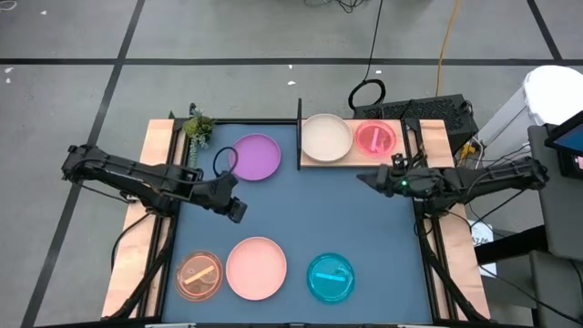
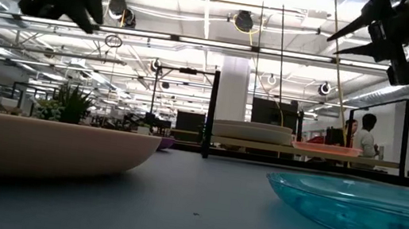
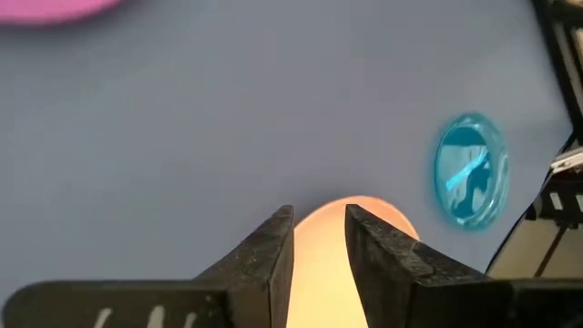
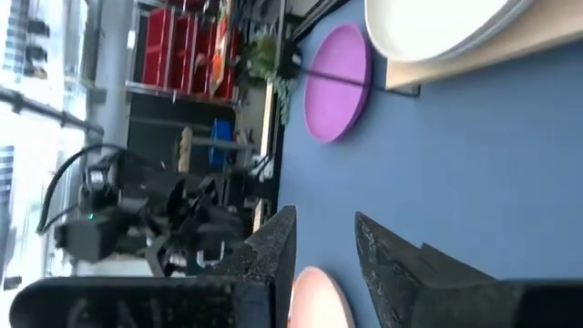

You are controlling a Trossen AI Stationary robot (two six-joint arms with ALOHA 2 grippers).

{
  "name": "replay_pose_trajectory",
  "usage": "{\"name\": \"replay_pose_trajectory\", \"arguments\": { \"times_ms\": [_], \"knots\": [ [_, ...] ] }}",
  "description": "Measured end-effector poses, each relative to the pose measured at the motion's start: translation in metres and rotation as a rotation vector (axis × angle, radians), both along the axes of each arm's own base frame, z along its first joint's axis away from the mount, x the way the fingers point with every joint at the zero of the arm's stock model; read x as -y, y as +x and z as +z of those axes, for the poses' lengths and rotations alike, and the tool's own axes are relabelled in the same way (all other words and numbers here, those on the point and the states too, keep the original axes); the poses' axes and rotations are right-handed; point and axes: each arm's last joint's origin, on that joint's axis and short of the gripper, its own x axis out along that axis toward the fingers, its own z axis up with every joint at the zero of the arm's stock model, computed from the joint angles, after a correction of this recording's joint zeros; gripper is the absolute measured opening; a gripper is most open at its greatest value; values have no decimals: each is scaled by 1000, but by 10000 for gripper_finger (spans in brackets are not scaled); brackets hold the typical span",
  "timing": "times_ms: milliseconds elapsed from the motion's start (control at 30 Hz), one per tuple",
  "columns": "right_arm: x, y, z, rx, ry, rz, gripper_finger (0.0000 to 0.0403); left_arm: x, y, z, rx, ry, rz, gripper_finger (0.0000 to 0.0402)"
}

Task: Place and stack plates onto a shelf
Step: Stack the orange plate on top of the white plate on the shelf

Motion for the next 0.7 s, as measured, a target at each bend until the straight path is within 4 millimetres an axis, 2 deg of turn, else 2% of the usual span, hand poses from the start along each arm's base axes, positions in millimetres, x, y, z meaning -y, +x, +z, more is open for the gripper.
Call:
{"name": "replay_pose_trajectory", "arguments": {
  "times_ms": [400, 500, 700],
  "knots": [
    [-25, 14, -11, -67, -3, 134, 100, 9, -9, -27, -100, -97, -28, 113],
    [-30, 18, -10, -40, 2, 156, 100, 11, -9, -37, -98, -166, -87, 138],
    [-37, 22, -12, -33, 1, 186, 100, 18, -9, -53, -52, -207, -170, 217]
  ]
}}
